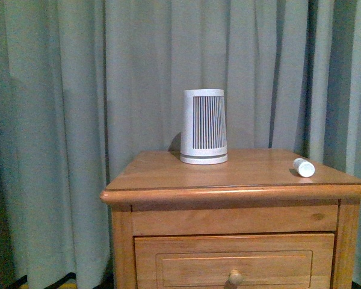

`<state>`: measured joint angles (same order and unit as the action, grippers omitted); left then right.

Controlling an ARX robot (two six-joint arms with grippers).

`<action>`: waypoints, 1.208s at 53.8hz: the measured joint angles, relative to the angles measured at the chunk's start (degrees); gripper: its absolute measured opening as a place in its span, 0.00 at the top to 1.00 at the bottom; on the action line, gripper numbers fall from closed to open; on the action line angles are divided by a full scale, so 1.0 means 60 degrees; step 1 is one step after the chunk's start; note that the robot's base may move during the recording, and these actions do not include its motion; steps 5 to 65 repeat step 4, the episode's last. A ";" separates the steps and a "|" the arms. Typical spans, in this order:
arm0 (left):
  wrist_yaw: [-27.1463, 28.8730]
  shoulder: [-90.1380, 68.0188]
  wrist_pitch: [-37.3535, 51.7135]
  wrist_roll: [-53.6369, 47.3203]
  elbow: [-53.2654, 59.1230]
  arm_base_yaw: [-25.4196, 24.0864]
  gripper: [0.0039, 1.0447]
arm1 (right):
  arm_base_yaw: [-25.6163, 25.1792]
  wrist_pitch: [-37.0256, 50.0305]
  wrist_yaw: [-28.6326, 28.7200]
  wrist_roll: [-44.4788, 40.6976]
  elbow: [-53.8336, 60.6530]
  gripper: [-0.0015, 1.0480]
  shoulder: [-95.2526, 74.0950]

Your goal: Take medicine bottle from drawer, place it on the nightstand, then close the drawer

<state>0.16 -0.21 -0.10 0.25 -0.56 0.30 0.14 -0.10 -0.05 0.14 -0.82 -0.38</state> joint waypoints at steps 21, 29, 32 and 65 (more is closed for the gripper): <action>0.0000 0.0000 0.0000 0.0000 0.0000 0.0000 0.06 | 0.0000 0.0000 0.0000 0.0000 0.0000 0.07 0.0000; 0.0000 0.0000 0.0000 0.0000 0.0000 0.0000 0.06 | 0.0000 0.0000 0.0000 0.0000 0.0000 0.07 0.0000; 0.0000 0.0000 0.0000 0.0000 0.0000 0.0000 0.06 | 0.0000 0.0000 0.0000 0.0000 0.0000 0.07 0.0000; 0.0000 0.0000 0.0000 0.0000 0.0000 0.0000 0.06 | 0.0000 0.0000 0.0000 0.0000 0.0000 0.07 0.0000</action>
